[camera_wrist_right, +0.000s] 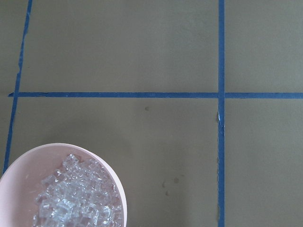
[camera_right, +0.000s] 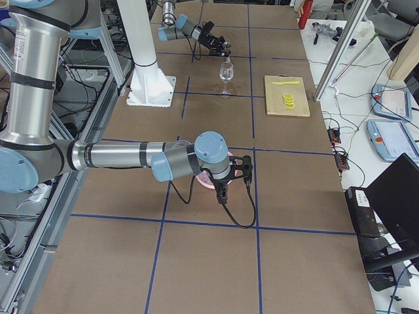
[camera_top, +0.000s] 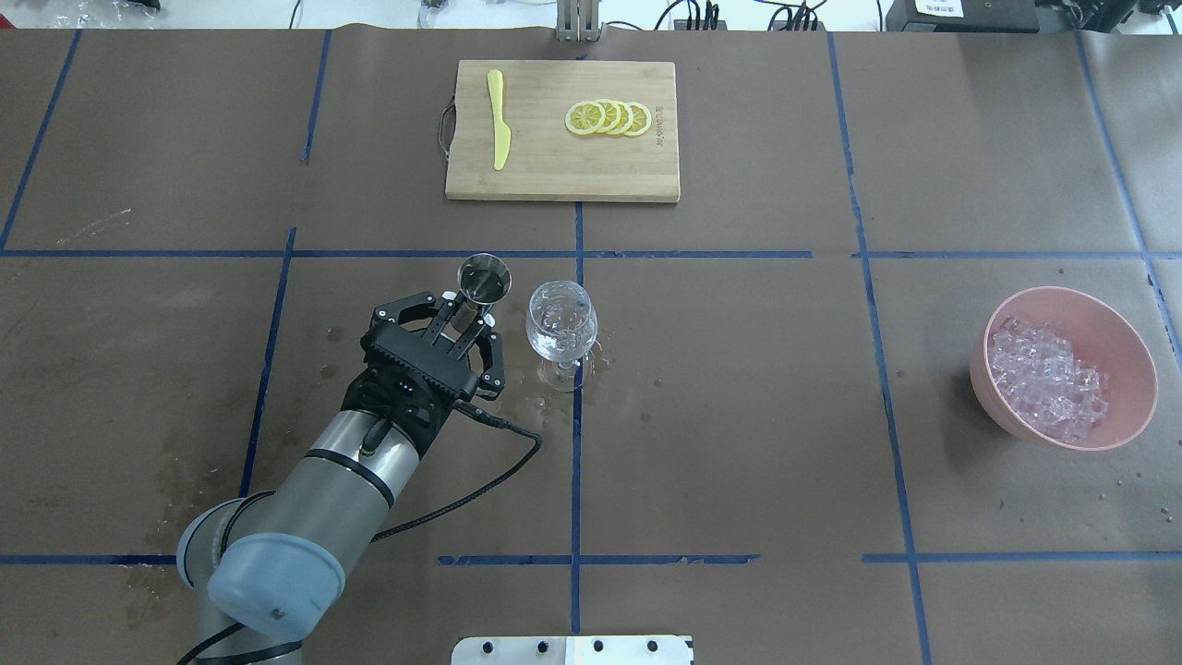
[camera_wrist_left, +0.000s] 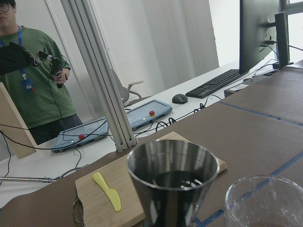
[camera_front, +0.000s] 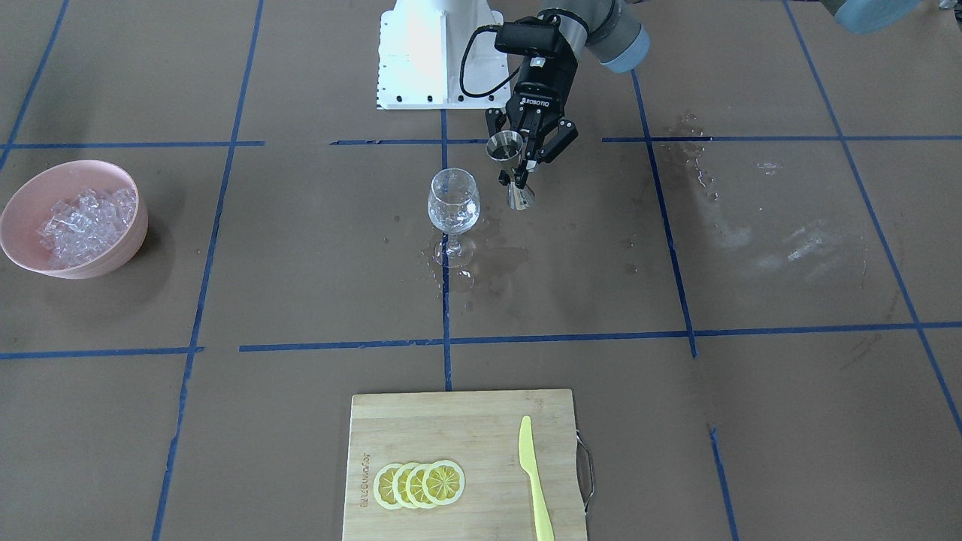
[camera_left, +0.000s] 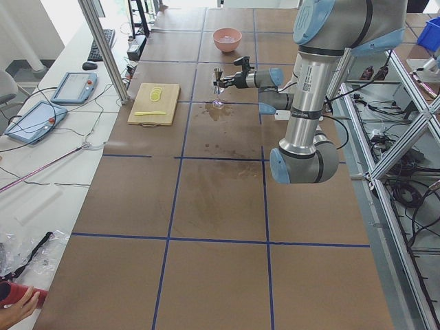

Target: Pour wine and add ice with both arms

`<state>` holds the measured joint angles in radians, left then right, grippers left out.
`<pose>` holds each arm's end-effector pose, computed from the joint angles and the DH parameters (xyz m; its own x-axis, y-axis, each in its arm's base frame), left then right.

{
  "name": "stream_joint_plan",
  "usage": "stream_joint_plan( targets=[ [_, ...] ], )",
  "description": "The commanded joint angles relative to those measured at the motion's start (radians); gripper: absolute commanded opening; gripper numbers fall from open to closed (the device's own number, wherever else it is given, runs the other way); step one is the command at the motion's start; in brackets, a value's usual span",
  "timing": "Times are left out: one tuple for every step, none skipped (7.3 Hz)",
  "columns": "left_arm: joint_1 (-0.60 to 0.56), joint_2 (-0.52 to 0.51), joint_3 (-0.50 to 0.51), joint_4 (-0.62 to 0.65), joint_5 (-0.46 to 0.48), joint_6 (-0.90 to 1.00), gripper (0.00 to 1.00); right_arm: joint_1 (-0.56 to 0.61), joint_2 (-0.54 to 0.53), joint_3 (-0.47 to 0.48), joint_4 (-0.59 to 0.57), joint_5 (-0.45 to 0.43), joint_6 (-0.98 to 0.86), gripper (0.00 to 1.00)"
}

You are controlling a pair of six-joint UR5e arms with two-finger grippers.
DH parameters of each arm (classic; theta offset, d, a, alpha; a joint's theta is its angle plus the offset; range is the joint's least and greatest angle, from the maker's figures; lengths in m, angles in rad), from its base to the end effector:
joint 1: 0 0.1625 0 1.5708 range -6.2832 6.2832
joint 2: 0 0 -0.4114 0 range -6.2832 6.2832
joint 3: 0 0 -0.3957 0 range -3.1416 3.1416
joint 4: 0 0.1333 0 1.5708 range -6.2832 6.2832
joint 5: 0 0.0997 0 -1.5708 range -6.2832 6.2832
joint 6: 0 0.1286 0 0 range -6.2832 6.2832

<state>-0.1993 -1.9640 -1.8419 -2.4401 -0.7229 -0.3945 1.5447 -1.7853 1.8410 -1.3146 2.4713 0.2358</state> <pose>0.5014 -0.3356 0.2021 0.8130 0.4589 -0.3583 0.2990 0.1990 0.9333 0.0214 -0.4276 0.5879 0.6035 -0.0272 0.7969 -0.1195 0.9850 0.1241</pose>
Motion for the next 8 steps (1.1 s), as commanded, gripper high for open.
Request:
stream_joint_plan(
  targets=[
    [-0.046,-0.053,-0.002,0.101,-0.126,0.110,0.00,0.000,-0.017,0.004,0.000,0.000,0.000,1.00],
    [-0.048,-0.055,-0.007,0.101,-0.160,0.155,0.00,0.000,-0.025,0.007,0.000,0.000,0.000,1.00],
    [-0.052,-0.055,-0.007,0.104,-0.161,0.263,0.00,0.000,-0.026,0.004,0.000,0.000,0.000,1.00],
    [-0.057,-0.058,-0.022,0.104,-0.161,0.332,0.00,0.002,-0.029,0.004,0.000,0.000,0.000,1.00],
    [-0.072,-0.058,-0.031,0.104,-0.161,0.392,0.00,0.002,-0.034,0.006,0.000,0.000,0.000,1.00],
    [-0.081,-0.058,-0.036,0.104,-0.161,0.475,0.00,0.000,-0.034,0.006,0.000,0.000,0.000,1.00],
    [-0.084,-0.053,-0.033,0.107,-0.161,0.489,0.00,0.000,-0.034,0.003,0.000,0.000,0.000,1.00],
    [-0.088,-0.053,-0.031,0.107,-0.161,0.528,0.00,0.000,-0.034,0.000,0.000,0.000,0.000,1.00]
  ],
)
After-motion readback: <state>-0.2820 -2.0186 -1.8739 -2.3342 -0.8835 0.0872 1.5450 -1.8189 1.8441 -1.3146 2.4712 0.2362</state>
